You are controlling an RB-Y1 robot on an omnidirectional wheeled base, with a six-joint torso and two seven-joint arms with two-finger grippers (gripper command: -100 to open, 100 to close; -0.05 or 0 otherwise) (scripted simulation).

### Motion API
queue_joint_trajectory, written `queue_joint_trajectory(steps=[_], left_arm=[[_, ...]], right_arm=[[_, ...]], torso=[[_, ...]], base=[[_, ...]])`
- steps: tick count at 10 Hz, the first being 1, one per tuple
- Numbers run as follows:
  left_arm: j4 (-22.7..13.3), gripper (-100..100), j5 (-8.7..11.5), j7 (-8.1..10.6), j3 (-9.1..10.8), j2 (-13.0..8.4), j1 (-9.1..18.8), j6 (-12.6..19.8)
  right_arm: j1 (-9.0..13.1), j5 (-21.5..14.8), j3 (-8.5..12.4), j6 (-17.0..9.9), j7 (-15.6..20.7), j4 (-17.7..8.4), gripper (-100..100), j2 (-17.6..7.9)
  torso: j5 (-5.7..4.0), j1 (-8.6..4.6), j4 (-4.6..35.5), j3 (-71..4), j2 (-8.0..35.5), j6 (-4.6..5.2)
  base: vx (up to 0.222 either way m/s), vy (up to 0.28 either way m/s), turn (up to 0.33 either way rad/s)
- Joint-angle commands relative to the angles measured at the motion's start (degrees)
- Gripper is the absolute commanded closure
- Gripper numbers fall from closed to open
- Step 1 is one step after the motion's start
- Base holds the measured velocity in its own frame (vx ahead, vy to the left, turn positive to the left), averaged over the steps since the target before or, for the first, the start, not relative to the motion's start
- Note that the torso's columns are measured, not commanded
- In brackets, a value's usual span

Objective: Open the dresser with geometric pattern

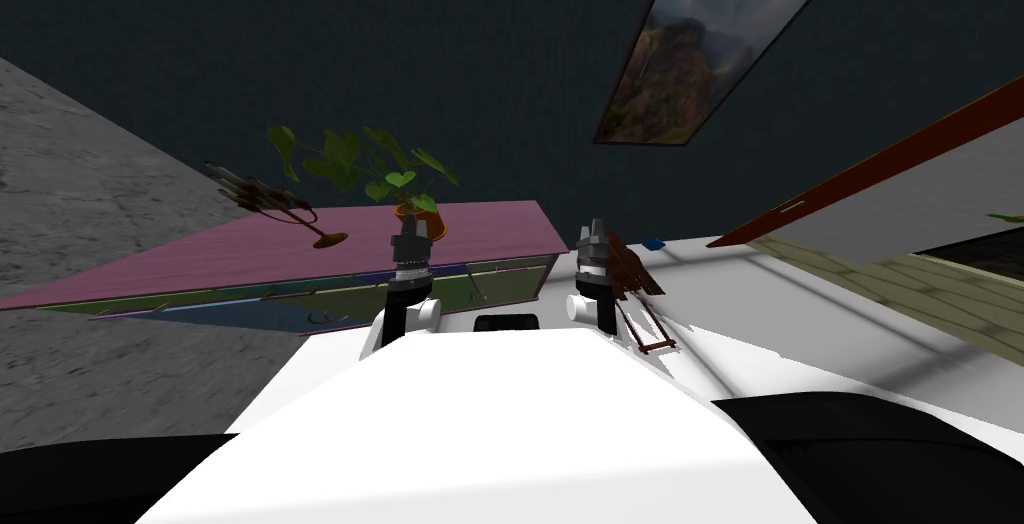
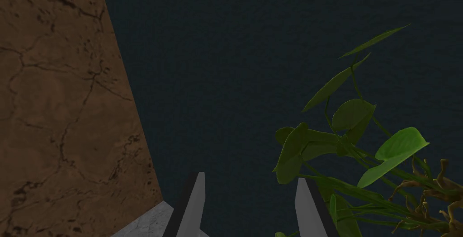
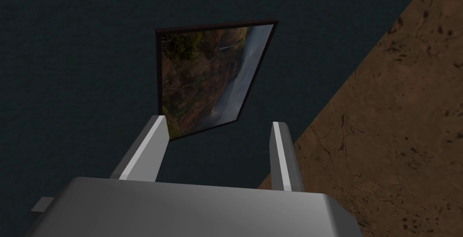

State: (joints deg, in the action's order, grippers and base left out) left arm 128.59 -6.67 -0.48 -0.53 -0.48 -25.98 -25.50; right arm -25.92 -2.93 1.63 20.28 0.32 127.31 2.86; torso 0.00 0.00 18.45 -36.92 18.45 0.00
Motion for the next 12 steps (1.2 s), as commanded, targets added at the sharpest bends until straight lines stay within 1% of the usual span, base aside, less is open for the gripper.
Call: queue_joint_trajectory(steps=[1,4,5,6,7,9,12], left_arm=[[0.0,0,0.0,0.0,0.0,0.0,0.0,0.0],[0.0,0,0.0,0.0,0.0,0.0,0.0,0.0],[-1.3,-100,0.1,-0.09,0.08,-2.7,0.2,-1.0],[-2.1,-100,0.1,-0.15,0.13,-3.7,0.3,-1.6],[-3.0,-100,0.2,-0.21,0.19,-4.7,0.4,-2.4],[-5.3,-100,0.3,-0.38,0.33,-6.1,0.7,-4.2],[-9.4,-100,0.6,-0.67,0.59,-7.5,1.1,-7.5]], right_arm=[[0.0,0.0,0.0,0.0,0.0,0.0,0,0.0],[0.0,0.0,0.0,0.0,0.0,0.0,0,0.0],[0.0,0.0,0.0,0.0,0.0,0.0,0,0.0],[0.0,0.0,0.0,0.0,0.0,0.0,0,0.0],[0.0,0.0,0.0,0.0,0.0,0.0,0,0.0],[0.0,0.0,0.0,0.0,0.0,0.0,0,0.0],[0.0,0.0,0.0,0.0,0.0,0.0,0,0.0]], torso=[[0.0,0.0,4.2,-8.4,4.2,0.0],[0.0,0.0,16.9,-33.8,16.9,0.0],[0.0,0.0,21.1,-42.3,21.2,0.0],[-0.01,-0.05,23.0,-46.2,23.1,0.0],[-0.02,-0.07,23.6,-47.3,23.6,0.0],[-0.01,-0.03,23.8,-47.6,23.8,0.0],[0.0,-0.01,23.8,-47.7,23.8,0.0]], base=[[0.0,0.0,0.0],[0.0,0.0,0.0],[0.01,-0.023,0.003],[0.008,-0.04,0.007],[0.004,-0.042,0.004],[0.011,-0.048,0.005],[0.016,-0.058,0.007]])
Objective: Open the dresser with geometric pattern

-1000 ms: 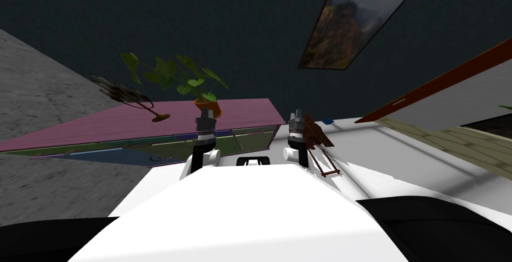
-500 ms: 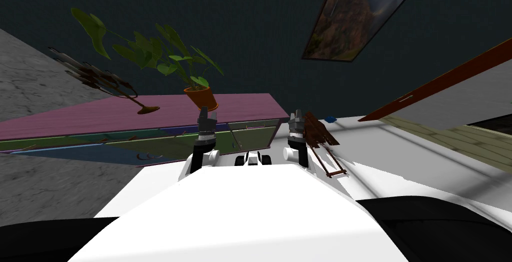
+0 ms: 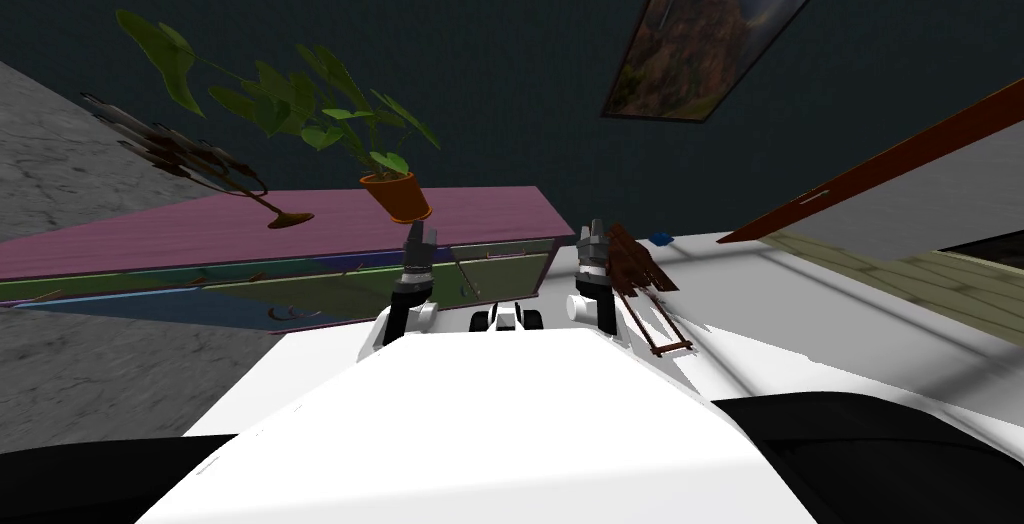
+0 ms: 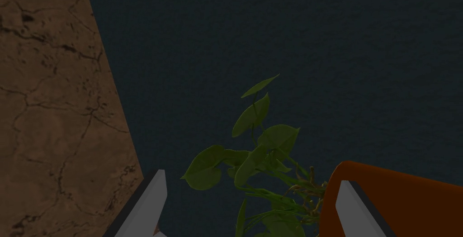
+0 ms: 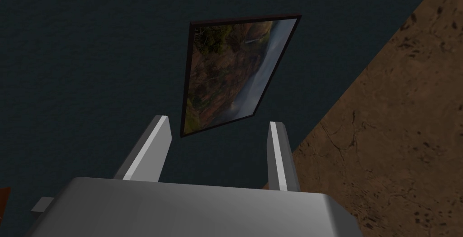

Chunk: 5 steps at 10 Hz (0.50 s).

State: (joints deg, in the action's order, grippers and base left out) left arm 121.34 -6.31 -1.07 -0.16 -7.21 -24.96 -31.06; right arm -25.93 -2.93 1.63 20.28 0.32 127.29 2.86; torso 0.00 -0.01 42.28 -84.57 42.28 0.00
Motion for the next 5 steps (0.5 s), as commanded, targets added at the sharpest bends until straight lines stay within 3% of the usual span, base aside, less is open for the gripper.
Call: queue_joint_trajectory(steps=[1,5], left_arm=[[-3.6,-100,0.3,-0.19,0.32,-1.1,0.3,-3.2],[-9.9,-100,0.7,-0.66,0.73,-1.9,1.1,-8.6]], right_arm=[[0.0,0.0,0.0,0.0,0.0,0.0,0,0.0],[0.0,0.0,0.0,0.0,0.0,0.0,0,0.0]], torso=[[0.0,-0.01,0.0,0.0,0.0,0.0],[0.0,-0.01,0.0,0.0,0.0,0.0]], base=[[0.015,-0.065,0.008],[0.012,-0.075,0.008]])
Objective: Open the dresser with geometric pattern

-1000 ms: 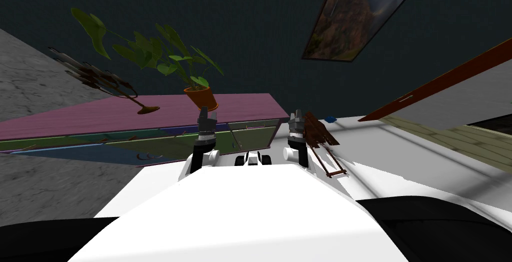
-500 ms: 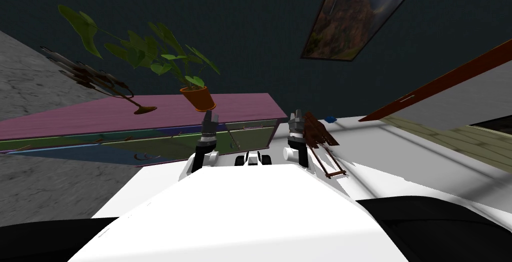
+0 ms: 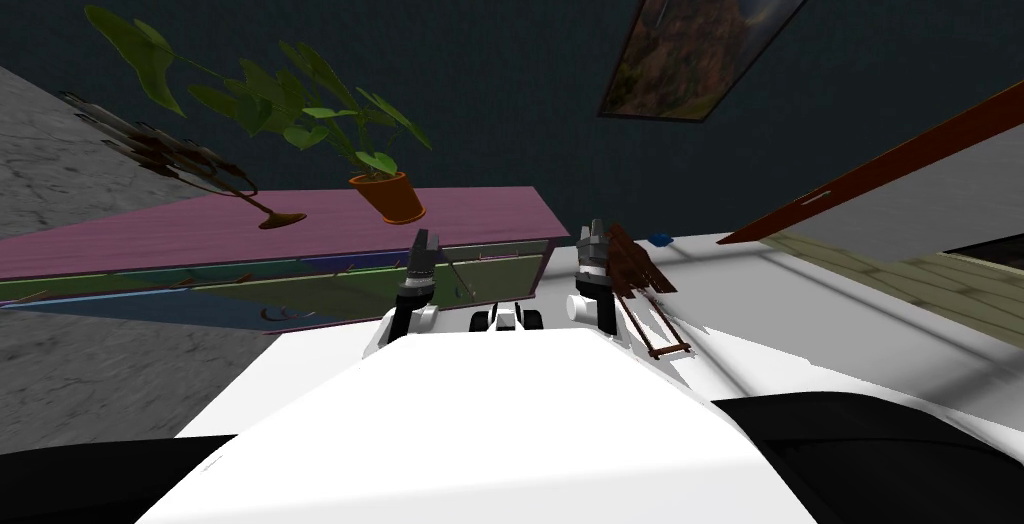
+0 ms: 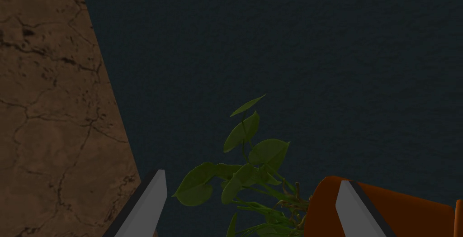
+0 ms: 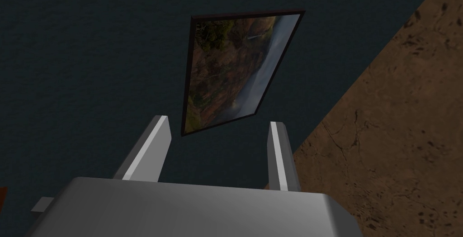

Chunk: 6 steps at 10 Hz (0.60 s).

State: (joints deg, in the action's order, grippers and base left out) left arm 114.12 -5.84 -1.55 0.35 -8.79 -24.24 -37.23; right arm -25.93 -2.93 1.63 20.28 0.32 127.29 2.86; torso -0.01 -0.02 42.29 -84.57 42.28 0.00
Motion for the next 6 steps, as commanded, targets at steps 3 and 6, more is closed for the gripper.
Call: queue_joint_trajectory(steps=[3,6], left_arm=[[-6.1,-100,0.4,-0.45,0.45,-0.4,0.7,-5.3],[-11.6,-100,0.7,-0.87,0.81,-0.6,1.4,-10.0]], right_arm=[[0.0,0.0,0.0,0.0,0.0,0.0,0,0.0],[0.0,0.0,0.0,0.0,0.0,0.0,0,0.0]], torso=[[0.02,0.09,0.0,0.0,0.0,0.0],[-0.02,-0.08,0.0,0.0,0.0,0.0]], base=[[0.013,-0.061,0.006],[0.017,-0.077,0.012]])
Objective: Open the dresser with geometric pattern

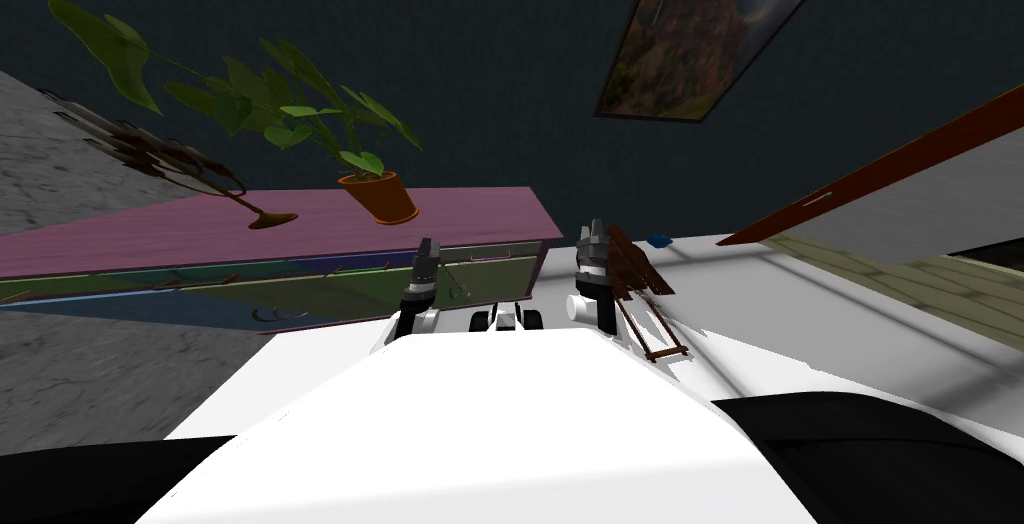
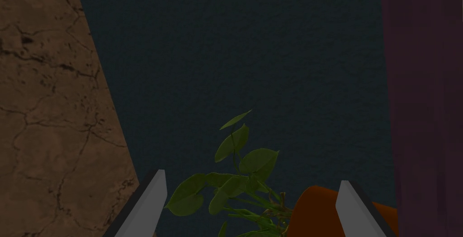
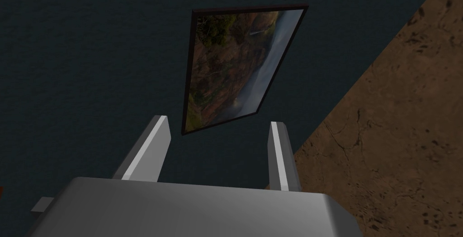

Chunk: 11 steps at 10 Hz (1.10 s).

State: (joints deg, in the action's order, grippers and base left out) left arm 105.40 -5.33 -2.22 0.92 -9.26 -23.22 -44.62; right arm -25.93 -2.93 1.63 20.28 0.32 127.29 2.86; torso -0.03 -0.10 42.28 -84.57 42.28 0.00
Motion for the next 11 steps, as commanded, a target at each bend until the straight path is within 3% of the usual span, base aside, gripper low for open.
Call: queue_joint_trajectory(steps=[1,11], left_arm=[[-3.1,-100,0.2,-0.19,0.24,-0.1,0.4,-2.6],[-15.4,-100,0.9,-1.05,0.99,0.1,1.9,-12.1]], right_arm=[[0.0,0.0,0.0,0.0,0.0,0.0,0,0.0],[0.0,0.0,0.0,0.0,0.0,0.0,0,0.0]], torso=[[0.01,0.0,0.0,0.0,0.0,0.03],[0.27,-0.03,-0.5,-0.3,-0.7,0.35]], base=[[0.01,-0.055,0.014],[0.009,-0.05,0.011]])
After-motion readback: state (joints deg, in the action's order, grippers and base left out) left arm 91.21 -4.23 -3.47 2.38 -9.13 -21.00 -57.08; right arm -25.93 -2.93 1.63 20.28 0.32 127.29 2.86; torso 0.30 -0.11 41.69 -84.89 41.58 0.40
